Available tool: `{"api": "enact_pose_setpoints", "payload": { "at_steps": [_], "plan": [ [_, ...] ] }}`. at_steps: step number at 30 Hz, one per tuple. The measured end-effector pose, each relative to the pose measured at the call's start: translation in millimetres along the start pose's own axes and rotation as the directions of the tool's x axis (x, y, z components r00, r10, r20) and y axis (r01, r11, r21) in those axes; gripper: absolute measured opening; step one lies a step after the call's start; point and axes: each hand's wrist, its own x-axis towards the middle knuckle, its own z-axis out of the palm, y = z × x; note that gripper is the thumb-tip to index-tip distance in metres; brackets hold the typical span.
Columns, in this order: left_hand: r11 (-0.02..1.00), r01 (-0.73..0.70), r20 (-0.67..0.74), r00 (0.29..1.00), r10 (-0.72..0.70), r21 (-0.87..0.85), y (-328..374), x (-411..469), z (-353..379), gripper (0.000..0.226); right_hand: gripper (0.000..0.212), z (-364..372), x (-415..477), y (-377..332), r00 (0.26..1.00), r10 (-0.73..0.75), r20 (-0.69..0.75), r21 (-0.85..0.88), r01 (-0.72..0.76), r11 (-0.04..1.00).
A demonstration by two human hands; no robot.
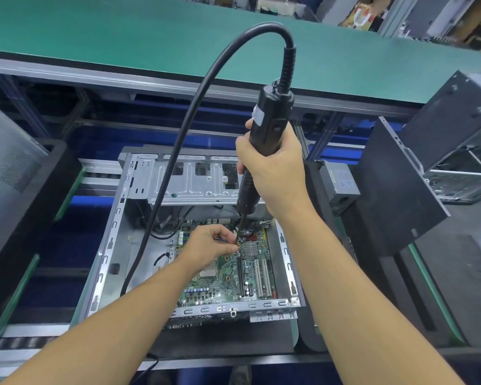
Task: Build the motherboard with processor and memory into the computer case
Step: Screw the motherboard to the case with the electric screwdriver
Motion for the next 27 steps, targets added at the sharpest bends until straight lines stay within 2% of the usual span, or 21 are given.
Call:
{"api": "enact_pose_setpoints", "payload": {
  "at_steps": [11,18,23,27],
  "plan": [
    [0.987,-0.018,-0.018,1.0,0.021,0.158,6,2,7,0.02,0.023,-10,1,6,1.0,-0.018,-0.026,-0.027,0.017,1.0],
    [0.929,-0.119,-0.066,0.986,0.152,0.35,9,7,22,0.024,0.027,-14,-1,8,0.998,-0.052,-0.024,-0.01,0.051,0.999],
    [0.852,-0.21,0.022,0.974,0.227,0.479,13,15,31,0.024,0.017,-24,2,14,0.998,-0.039,-0.042,-0.038,0.037,0.999],
    [0.777,-0.272,0.109,0.96,0.257,0.568,13,23,36,0.013,0.022,-28,0,21,0.997,-0.04,-0.062,-0.061,0.036,0.998]
  ]
}}
